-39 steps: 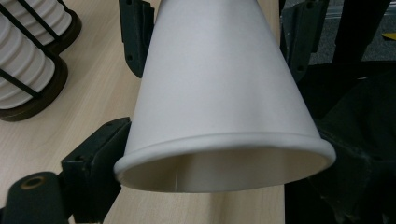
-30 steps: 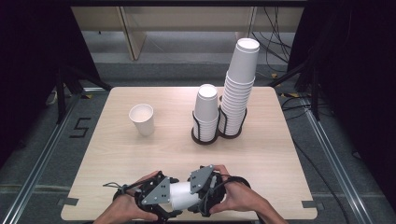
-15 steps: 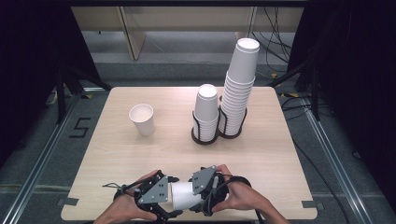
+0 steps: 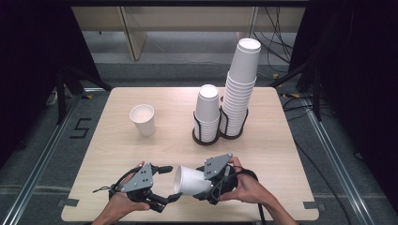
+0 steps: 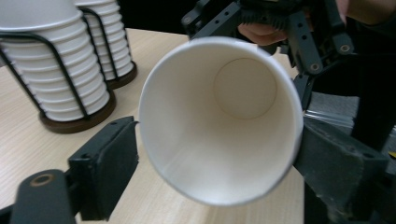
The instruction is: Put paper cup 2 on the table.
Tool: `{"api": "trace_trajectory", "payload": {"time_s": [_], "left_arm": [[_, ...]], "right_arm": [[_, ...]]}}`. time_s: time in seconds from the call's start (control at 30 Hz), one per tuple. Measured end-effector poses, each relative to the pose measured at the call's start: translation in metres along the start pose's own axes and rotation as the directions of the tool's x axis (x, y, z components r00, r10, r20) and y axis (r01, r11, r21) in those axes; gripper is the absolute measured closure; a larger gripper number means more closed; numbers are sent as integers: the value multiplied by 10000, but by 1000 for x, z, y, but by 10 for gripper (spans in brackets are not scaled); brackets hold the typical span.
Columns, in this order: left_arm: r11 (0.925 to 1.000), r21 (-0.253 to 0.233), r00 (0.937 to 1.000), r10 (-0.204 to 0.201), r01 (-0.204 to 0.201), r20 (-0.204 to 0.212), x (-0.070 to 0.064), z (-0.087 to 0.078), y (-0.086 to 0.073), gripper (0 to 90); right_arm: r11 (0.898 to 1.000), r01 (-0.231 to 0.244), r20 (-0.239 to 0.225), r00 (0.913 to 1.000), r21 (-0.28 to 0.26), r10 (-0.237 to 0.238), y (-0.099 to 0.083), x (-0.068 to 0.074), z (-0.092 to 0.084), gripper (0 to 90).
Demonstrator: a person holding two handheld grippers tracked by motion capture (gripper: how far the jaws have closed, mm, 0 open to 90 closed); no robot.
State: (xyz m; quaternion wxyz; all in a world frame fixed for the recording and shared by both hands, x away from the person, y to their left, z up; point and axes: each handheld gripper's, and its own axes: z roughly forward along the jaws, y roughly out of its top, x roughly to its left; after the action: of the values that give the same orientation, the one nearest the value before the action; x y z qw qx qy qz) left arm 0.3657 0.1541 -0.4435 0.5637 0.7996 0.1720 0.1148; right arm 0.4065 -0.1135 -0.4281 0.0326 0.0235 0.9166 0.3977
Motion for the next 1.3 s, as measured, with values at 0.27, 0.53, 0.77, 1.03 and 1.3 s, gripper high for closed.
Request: {"api": "trace_trajectory", "payload": {"time_s": [0.27,0.53,0.77,1.03,1.3], "left_arm": [[9886,-745,9913,-1315,1305,-91,7,-3,-6,146],[9728,-1089,9788,-2049,2044,72,6,3,-10,146],[9634,-1324,9723,-2288,2331,469,4,9,-11,140],[9615,-1398,9713,-2307,2367,576,1,12,-10,79],[9606,-1601,9733,-2186,2274,708,-1,13,-9,50]], "right_arm": [[9940,-630,314,9973,-889,660,-8,-12,-12,215],[9803,-645,182,9974,-1865,691,-8,-15,-16,214],[9742,-795,-338,9967,-2113,740,-9,-12,-9,214],[9723,-687,-664,9963,-2235,551,-9,-11,-3,213],[9710,-577,-915,9951,-2320,372,-7,-7,3,211]]}}
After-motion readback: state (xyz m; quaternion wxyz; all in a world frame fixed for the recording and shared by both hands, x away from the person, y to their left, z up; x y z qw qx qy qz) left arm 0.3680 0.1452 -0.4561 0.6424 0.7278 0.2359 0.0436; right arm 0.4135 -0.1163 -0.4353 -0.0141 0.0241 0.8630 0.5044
